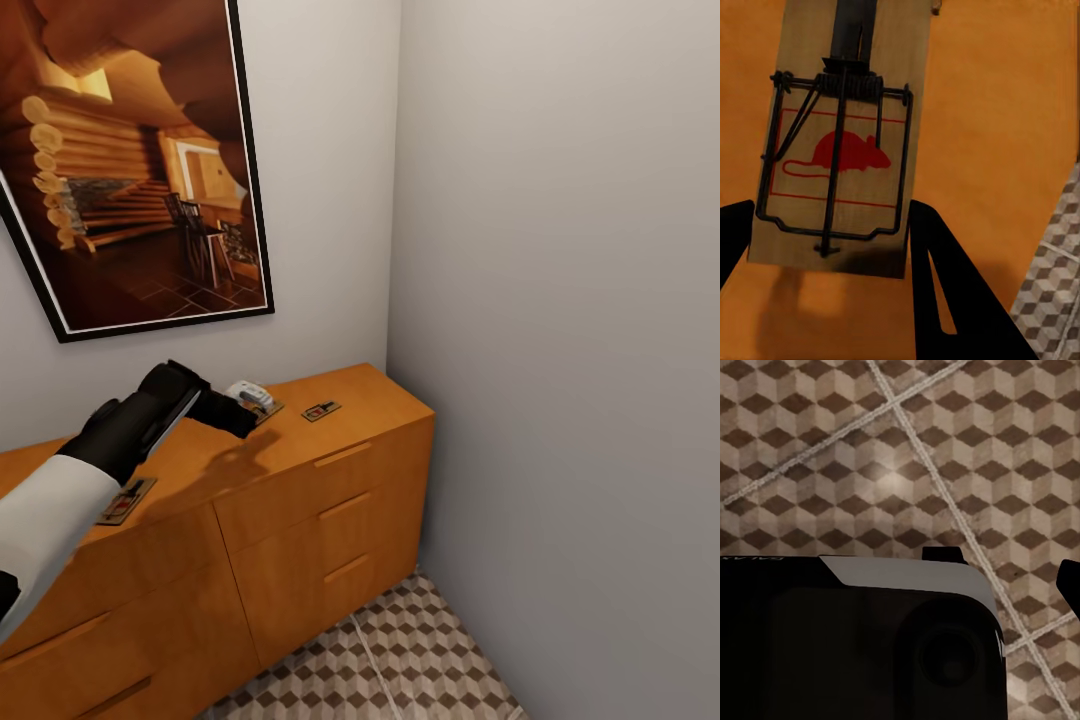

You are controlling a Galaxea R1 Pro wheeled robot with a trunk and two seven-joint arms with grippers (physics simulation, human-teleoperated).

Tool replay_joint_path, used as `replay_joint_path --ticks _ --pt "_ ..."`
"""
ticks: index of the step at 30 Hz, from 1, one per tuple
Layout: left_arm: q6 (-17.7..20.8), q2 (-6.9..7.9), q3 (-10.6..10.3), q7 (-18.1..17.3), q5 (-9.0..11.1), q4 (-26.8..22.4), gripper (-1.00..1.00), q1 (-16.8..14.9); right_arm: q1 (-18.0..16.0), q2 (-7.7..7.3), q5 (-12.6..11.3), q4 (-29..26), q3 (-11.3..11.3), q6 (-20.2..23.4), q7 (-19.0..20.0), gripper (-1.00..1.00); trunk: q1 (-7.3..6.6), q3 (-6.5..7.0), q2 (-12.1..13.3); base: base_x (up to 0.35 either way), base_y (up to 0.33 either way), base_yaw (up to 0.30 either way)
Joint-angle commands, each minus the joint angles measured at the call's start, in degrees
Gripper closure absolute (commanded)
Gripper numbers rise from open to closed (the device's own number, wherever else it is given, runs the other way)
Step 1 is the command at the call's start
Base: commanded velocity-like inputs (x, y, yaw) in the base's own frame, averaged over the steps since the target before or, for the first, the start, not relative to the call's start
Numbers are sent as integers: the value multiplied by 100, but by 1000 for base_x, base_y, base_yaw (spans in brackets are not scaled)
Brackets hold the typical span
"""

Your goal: Take the four mousetraps from the cabinet in the bathroom and place them on the bathroom floor. Make sure all four end up on the same floor surface, and ensure that at least two of them are either under or directly next to the same bathroom sink.

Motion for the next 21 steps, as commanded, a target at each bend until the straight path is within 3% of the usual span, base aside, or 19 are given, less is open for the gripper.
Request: replay_joint_path --ticks 1,9,21 --pt "19 26 17 -14 -13 -93 100 -8 -3 1 -4 4 2 -19 -2 -100 0 -6 -3 0 0 0" --pt "27 99 109 -14 -4 -278 100 -8 -3 1 -5 4 2 -19 -2 -100 0 -6 -3 -18 -3 0" --pt "28 110 108 -14 -3 -265 100 -8 -3 1 -3 4 2 -19 -2 -100 0 -6 -3 -277 -82 0"
